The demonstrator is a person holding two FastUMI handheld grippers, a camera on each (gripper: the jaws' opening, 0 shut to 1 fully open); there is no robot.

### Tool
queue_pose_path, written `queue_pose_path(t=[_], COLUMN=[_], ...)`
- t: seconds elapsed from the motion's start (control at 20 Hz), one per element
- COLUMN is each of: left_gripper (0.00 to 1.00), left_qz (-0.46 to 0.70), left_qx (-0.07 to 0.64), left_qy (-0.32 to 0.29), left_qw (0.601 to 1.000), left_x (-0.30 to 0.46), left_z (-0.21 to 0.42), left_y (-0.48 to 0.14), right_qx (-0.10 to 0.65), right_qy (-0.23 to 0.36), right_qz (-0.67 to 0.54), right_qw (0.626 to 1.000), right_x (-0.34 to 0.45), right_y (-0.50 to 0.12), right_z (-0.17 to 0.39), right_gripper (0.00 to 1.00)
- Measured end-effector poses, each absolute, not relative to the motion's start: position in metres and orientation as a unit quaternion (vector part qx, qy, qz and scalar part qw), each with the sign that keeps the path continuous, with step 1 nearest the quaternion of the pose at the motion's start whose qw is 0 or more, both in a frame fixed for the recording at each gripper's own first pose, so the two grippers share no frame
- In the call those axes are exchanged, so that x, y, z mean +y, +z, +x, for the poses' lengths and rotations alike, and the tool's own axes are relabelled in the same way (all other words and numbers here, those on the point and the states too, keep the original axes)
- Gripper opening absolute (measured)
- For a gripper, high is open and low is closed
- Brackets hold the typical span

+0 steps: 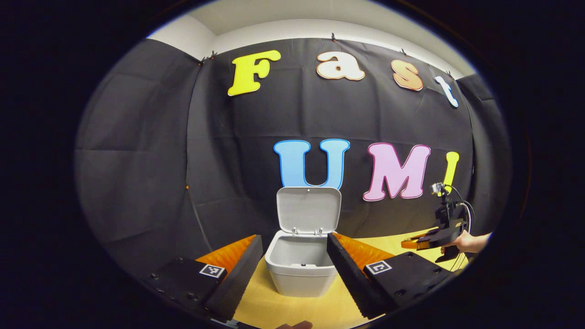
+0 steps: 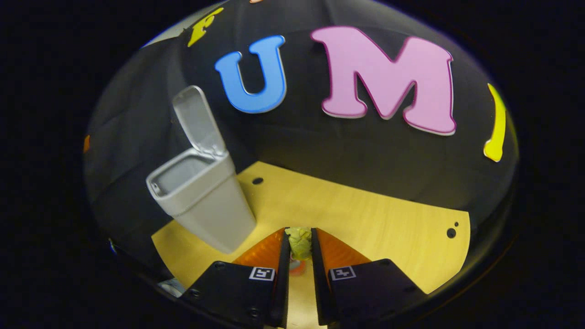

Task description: Press the lid of the desktop garbage bin to open it, pick up the crumpled paper on the desktop and throw it into the bin, then pick up the pop can on the desktop and drop it into the bin, and finally close the garbage bin lid.

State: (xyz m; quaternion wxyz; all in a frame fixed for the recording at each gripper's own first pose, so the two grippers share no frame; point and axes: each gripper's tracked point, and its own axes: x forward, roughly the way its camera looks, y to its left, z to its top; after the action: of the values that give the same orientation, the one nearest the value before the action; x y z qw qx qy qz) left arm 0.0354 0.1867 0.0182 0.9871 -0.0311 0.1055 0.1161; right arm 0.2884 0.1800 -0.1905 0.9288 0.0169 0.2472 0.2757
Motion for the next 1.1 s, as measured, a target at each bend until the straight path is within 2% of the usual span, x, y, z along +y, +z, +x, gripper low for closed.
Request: queue_pose_path(t=[0.1,0.3,0.55,0.6,0.65,0.7,0.75,0.8,0.85,1.0,1.1], left_gripper=[0.96,0.96,0.99,0.98,0.99,0.99,0.99,0.98,0.96,0.94,0.94], left_qz=[-0.052,-0.07,-0.065,-0.068,-0.073,-0.076,-0.076,-0.07,-0.066,-0.08,-0.089], left_qx=[0.103,0.106,0.098,0.099,0.101,0.102,0.104,0.104,0.104,0.1,0.092], left_qy=[0.11,0.127,0.165,0.17,0.174,0.177,0.179,0.184,0.19,0.173,0.158], left_qw=[0.987,0.984,0.979,0.978,0.977,0.976,0.975,0.975,0.974,0.977,0.979], left_x=[0.186,0.201,0.228,0.229,0.231,0.231,0.232,0.234,0.237,0.23,0.223], left_z=[0.031,0.015,-0.019,-0.025,-0.03,-0.035,-0.039,-0.04,-0.043,-0.043,-0.034], left_y=[0.016,0.011,0.009,0.007,0.005,0.002,-0.001,-0.005,-0.007,-0.014,-0.016], right_qx=[0.22,0.164,0.157,0.161,0.169,0.179,0.189,0.194,0.192,0.165,0.159], right_qy=[0.297,0.38,0.427,0.427,0.423,0.423,0.423,0.422,0.421,0.422,0.417], right_qz=[0.041,0.055,-0.022,-0.034,-0.044,-0.048,-0.047,-0.045,-0.043,-0.042,-0.044], right_qw=[0.928,0.909,0.89,0.889,0.889,0.887,0.885,0.885,0.885,0.89,0.894], right_x=[0.207,0.323,0.402,0.412,0.42,0.427,0.428,0.427,0.425,0.418,0.408], right_y=[-0.165,-0.106,-0.119,-0.126,-0.135,-0.144,-0.152,-0.153,-0.15,-0.137,-0.129], right_z=[0.291,0.256,0.243,0.248,0.251,0.253,0.255,0.258,0.259,0.262,0.261], right_gripper=[0.29,0.28,0.28,0.14,0.14,0.29,0.22,0.57,0.47,0.98,0.99])
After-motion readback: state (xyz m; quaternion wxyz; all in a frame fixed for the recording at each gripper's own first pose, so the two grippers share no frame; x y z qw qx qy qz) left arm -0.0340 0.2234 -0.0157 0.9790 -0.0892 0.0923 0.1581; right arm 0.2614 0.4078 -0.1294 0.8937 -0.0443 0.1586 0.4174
